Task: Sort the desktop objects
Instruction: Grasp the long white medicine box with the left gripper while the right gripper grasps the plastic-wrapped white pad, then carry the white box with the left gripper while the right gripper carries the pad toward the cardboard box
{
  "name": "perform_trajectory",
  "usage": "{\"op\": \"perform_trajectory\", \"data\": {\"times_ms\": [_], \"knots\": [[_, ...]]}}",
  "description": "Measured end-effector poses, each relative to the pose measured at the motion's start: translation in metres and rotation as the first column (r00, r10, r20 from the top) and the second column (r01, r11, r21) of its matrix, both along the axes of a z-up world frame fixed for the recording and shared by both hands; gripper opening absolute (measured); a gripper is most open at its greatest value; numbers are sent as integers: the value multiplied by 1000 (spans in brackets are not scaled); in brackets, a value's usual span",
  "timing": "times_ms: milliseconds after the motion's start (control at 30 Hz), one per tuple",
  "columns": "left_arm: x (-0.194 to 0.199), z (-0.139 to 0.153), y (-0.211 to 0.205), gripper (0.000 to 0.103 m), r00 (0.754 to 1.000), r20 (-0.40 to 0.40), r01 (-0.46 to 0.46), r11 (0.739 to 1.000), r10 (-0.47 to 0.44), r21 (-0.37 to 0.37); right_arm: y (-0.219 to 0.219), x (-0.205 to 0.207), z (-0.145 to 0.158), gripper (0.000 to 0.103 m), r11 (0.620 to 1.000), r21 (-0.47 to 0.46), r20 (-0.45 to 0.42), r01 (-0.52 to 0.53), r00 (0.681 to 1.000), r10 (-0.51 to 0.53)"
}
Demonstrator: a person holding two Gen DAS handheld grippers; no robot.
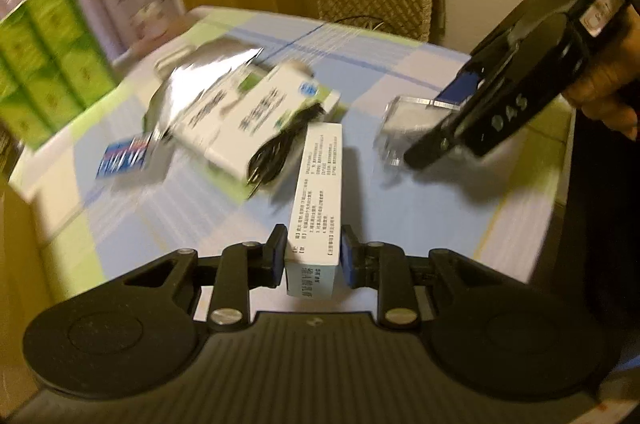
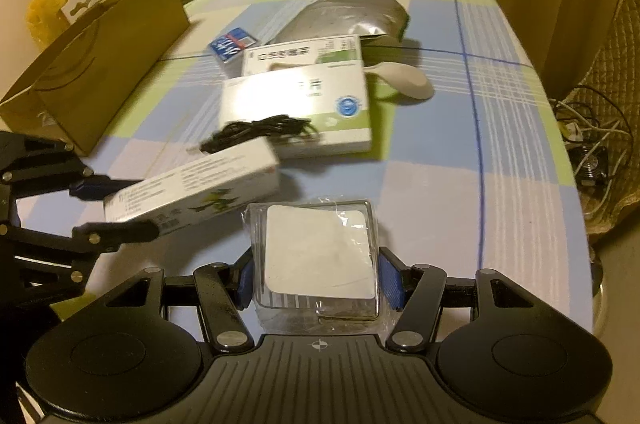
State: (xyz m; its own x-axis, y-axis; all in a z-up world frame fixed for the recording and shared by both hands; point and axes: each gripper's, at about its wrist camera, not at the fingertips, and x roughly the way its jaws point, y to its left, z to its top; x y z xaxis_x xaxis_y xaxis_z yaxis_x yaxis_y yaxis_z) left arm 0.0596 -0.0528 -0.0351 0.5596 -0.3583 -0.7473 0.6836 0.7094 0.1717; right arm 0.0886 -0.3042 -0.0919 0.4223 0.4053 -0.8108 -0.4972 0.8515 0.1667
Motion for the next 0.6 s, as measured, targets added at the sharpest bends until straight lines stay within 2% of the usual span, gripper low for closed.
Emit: {"op": "perform_trajectory", "data": {"times_ms": [100, 167, 267, 333, 467, 600], "knots": [[-5, -4, 11, 25, 999, -17, -35, 999, 35, 5, 7, -5, -2, 57, 1000, -14, 8, -12, 1000, 12], [-6, -6, 13, 36, 999, -18, -46, 999, 47, 7, 12, -6, -4, 57, 999, -28, 15, -18, 1000, 18], [-3, -8, 9, 40, 999, -7, -46, 999, 46, 8, 16, -8, -6, 57, 999, -40, 31, -16, 999, 17], [1, -11, 4, 40, 999, -12, -36, 999, 36, 8, 18, -7, -6, 59, 999, -48, 46, -14, 999, 17], [9, -15, -9, 40, 999, -42, -8, 1000, 9, 14, 20, -5, -10, 73, 997, -76, 48, -15, 999, 18], [15, -20, -15, 35, 998, -64, 2, 1000, -1, 24, 17, -2, -15, 74, 998, -67, 41, -18, 999, 21]]}}
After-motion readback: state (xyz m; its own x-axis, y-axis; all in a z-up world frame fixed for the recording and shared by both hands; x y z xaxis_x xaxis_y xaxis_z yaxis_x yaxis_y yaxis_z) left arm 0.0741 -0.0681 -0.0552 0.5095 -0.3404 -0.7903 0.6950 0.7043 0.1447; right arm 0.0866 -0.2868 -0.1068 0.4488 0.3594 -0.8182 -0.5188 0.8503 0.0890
